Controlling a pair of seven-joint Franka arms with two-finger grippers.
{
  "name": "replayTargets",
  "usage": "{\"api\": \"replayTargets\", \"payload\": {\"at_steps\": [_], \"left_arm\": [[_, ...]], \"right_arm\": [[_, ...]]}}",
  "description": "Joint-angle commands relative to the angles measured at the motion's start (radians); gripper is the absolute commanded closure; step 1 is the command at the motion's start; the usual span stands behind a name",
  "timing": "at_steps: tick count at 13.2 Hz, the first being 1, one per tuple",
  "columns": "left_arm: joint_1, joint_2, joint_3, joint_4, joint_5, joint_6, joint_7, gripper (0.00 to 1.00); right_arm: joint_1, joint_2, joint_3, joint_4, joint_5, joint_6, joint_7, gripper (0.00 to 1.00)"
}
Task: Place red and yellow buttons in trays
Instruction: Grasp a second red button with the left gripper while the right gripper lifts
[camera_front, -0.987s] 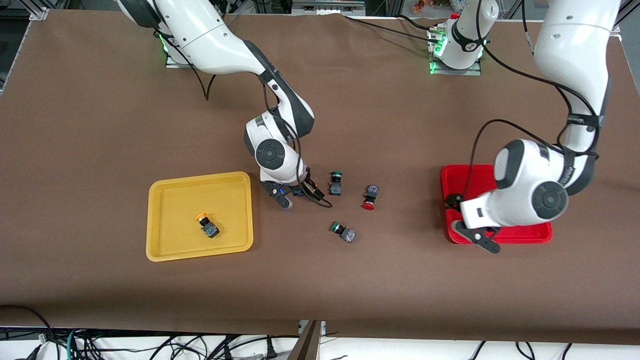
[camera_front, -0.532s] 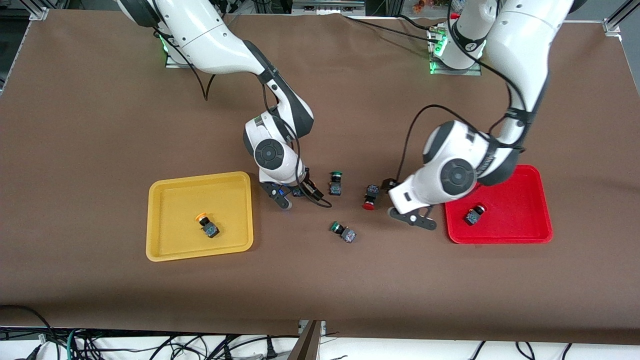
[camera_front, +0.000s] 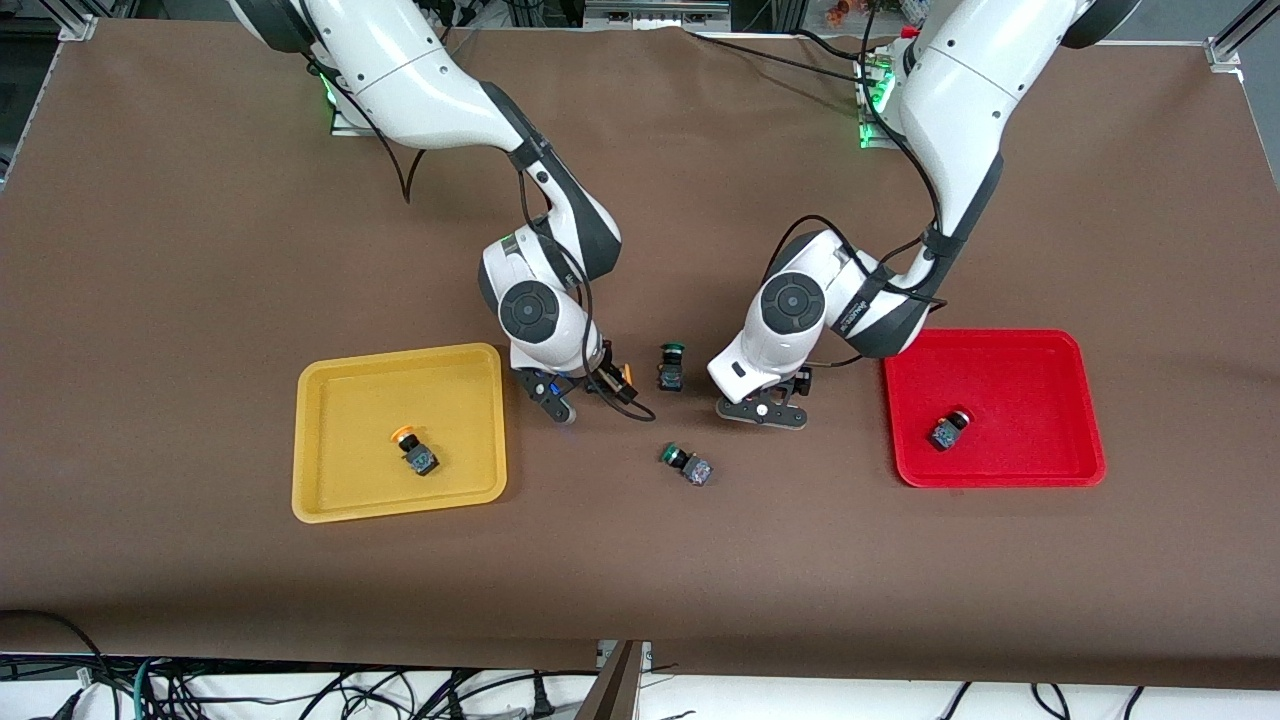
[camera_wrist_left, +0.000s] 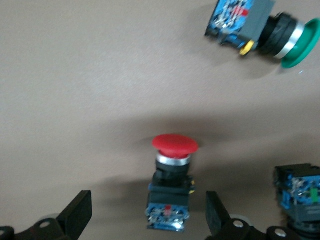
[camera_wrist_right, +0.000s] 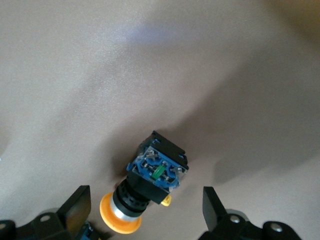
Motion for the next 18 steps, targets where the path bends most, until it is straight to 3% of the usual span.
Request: {"api": "replayTargets", "payload": {"at_steps": [1, 5, 6, 7, 8, 9, 10, 12, 14, 16, 18], "left_arm": [[-0.013, 0.022, 0.007, -0.007, 0.029, 0.103, -0.034, 0.00], [-0.013, 0.039, 0.007, -0.008, 0.029, 0.114, -0.032, 0.00], [-0.015, 0.039, 0.007, -0.008, 0.029, 0.114, -0.032, 0.11], [-0.019, 0.039, 0.007, -0.007, 0.029, 0.114, -0.032, 0.38], [-0.019, 0.039, 0.008, -0.008, 0.029, 0.114, -0.031, 0.62], [-0.019, 0.039, 0.010, -0.007, 0.031, 0.114, -0.028, 0.79], [-0.019, 0.037, 0.010, -0.007, 0.031, 0.113, -0.023, 0.91], [-0.016, 0.028, 0.010, -0.008, 0.031, 0.105, -0.018, 1.00], [-0.006, -0.006, 0.012, -0.005, 0.031, 0.067, -0.014, 1.00], [0.022, -0.065, 0.027, 0.012, 0.042, -0.033, 0.111, 1.00], [0.114, -0.125, 0.027, 0.018, 0.043, -0.103, 0.309, 1.00]], "right_arm": [[-0.005, -0.008, 0.003, -0.026, 0.017, 0.013, 0.000, 0.01], [0.002, 0.003, 0.003, -0.040, 0.017, 0.040, -0.001, 0.03], [0.000, 0.001, 0.003, -0.040, 0.015, 0.034, -0.020, 0.11], [-0.005, 0.000, 0.003, -0.040, 0.005, 0.031, -0.041, 0.28], [-0.006, -0.005, 0.003, -0.039, 0.006, 0.024, -0.088, 0.54], [-0.017, -0.008, 0.003, -0.034, 0.006, -0.010, -0.130, 0.67], [-0.032, -0.017, 0.003, -0.028, 0.005, -0.045, -0.173, 0.71], [-0.049, -0.039, -0.002, -0.013, 0.000, -0.119, -0.305, 0.80], [-0.060, -0.057, -0.031, 0.021, -0.053, -0.203, -0.420, 0.80], [-0.061, -0.059, -0.060, 0.052, -0.130, -0.289, -0.574, 0.80], [-0.064, -0.066, -0.112, 0.075, -0.170, -0.315, -0.789, 0.80]]}}
